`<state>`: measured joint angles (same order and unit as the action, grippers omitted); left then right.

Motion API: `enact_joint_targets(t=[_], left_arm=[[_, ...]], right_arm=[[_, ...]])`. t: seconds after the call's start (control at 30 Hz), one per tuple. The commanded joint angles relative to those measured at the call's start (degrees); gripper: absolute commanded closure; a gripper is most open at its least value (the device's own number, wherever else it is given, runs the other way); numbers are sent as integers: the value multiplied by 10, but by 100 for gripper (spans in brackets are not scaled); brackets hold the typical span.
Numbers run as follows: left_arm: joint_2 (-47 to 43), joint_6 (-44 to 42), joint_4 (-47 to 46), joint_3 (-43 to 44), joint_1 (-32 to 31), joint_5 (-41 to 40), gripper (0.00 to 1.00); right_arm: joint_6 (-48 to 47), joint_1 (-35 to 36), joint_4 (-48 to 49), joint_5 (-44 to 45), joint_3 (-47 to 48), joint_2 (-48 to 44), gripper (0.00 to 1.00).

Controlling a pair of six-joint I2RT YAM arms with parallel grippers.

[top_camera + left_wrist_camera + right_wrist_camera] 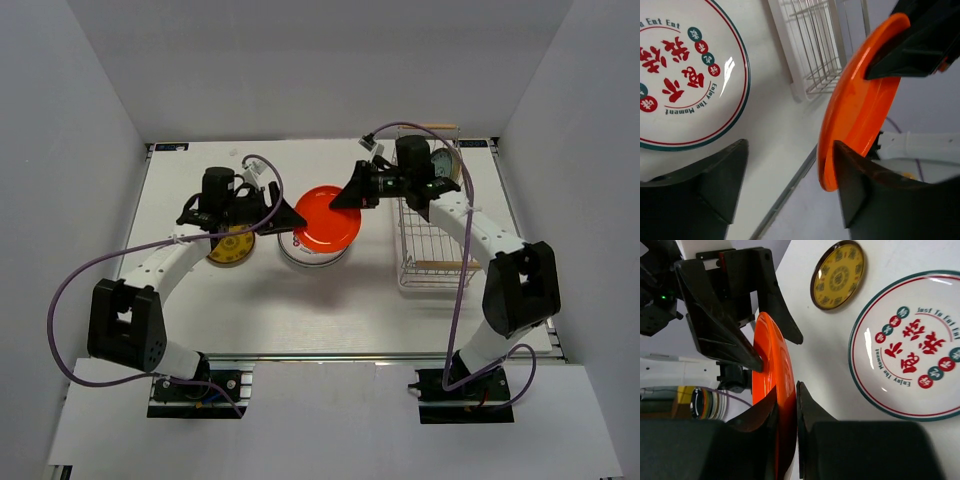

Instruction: Unload the plates from the dish rack

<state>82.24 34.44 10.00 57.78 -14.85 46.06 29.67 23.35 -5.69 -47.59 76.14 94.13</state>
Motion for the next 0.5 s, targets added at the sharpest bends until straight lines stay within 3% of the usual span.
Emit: enact_joint_targets(t=[0.0, 0.07, 0.13, 0.23, 0.3, 0.33, 0.43, 0.47], left_arm=[[-2, -9, -36, 3, -7, 40, 26], [-3, -2, -56, 0, -13, 51, 44], [-1, 3, -65, -1, -18, 60, 51], [-2, 4, -69, -4, -18, 69, 71], [-4, 4, -62, -4, -18, 67, 94], [-8, 4, -54, -4, -18, 61, 100], [-25, 1, -26, -4, -18, 27, 100], [-30, 0, -17, -3, -18, 1, 100]], right_arm=[[30, 8, 50, -40, 13, 14, 98], [35, 17, 50, -35, 15, 19, 97], [37, 21, 74, -38, 15, 26, 95], [44, 28, 87, -49, 13, 37, 95], [41, 32, 83, -56, 15, 43, 89], [36, 31, 79, -57, 16, 43, 82], [20, 26, 61, -37, 16, 33, 55], [10, 26, 40, -16, 20, 27, 12]])
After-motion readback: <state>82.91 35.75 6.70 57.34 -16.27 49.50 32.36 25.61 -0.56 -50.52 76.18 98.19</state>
